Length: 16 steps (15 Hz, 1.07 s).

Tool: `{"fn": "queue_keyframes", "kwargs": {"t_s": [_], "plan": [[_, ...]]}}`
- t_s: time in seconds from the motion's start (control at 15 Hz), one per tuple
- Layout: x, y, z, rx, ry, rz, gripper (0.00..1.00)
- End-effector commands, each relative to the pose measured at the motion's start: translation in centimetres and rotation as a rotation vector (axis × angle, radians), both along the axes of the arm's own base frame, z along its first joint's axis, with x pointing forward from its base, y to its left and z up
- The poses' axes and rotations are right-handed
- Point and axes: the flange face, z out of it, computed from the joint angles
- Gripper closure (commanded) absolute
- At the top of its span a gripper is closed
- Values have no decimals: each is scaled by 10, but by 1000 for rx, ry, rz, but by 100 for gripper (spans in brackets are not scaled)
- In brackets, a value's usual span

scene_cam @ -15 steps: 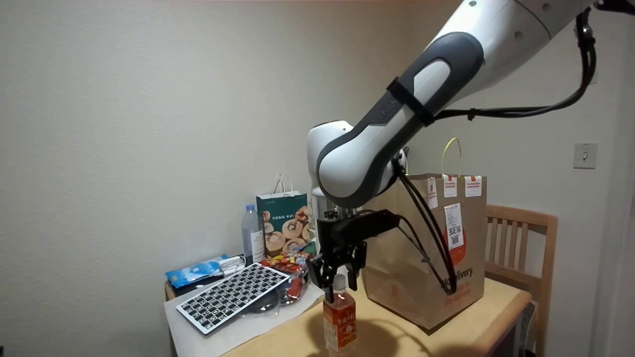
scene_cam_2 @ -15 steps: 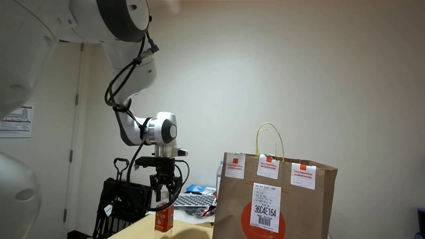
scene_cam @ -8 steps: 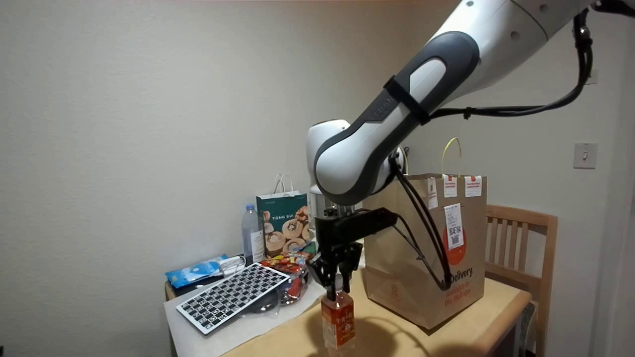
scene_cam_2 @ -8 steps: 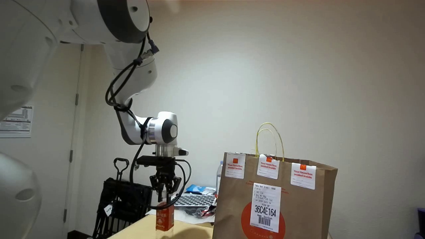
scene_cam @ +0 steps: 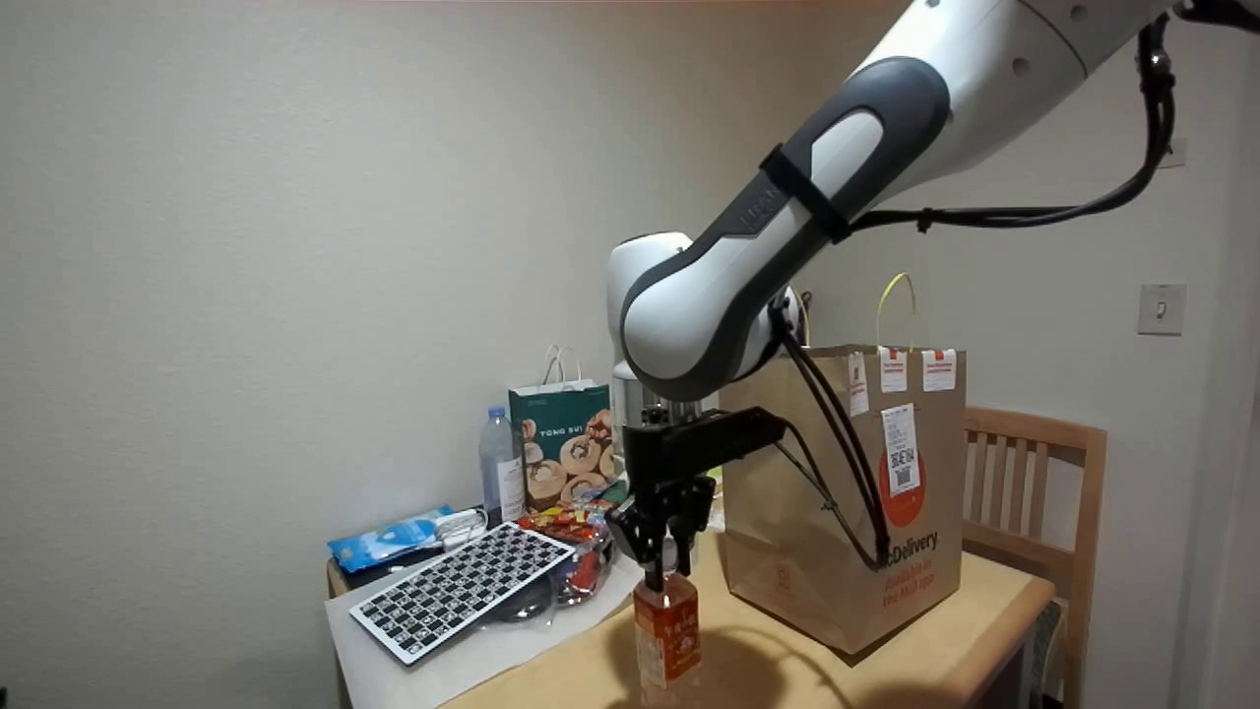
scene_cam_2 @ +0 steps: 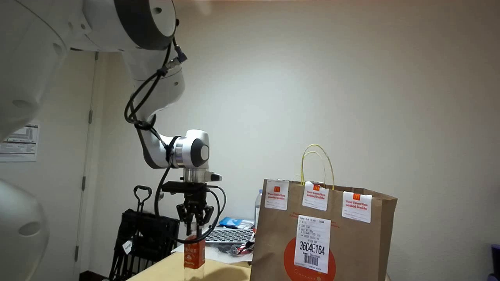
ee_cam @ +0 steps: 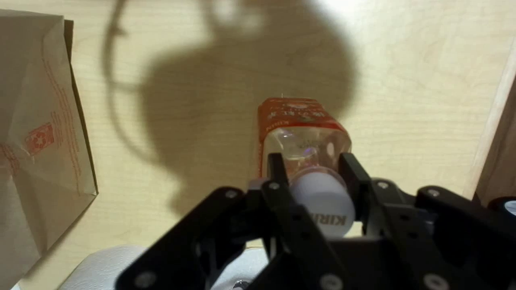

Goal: Put the bottle in the bag

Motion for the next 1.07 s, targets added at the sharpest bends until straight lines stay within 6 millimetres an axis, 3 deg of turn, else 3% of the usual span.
{"fn": "queue_keyframes", "kwargs": {"t_s": [0.0,0.33,0.4,0.47,0.6,0.8,0.87,1.0], "plan": [[-11,-4,40,20,3,-58,86],[-26,-3,120,26,-8,-172,86],[-29,-6,127,8,7,-183,86],[-17,-3,112,15,-12,-139,63],[-24,-5,130,10,-10,-154,63],[-25,-5,129,8,-5,-158,63],[-25,-5,128,8,-3,-158,87],[-26,-2,153,9,-38,-154,87]]}}
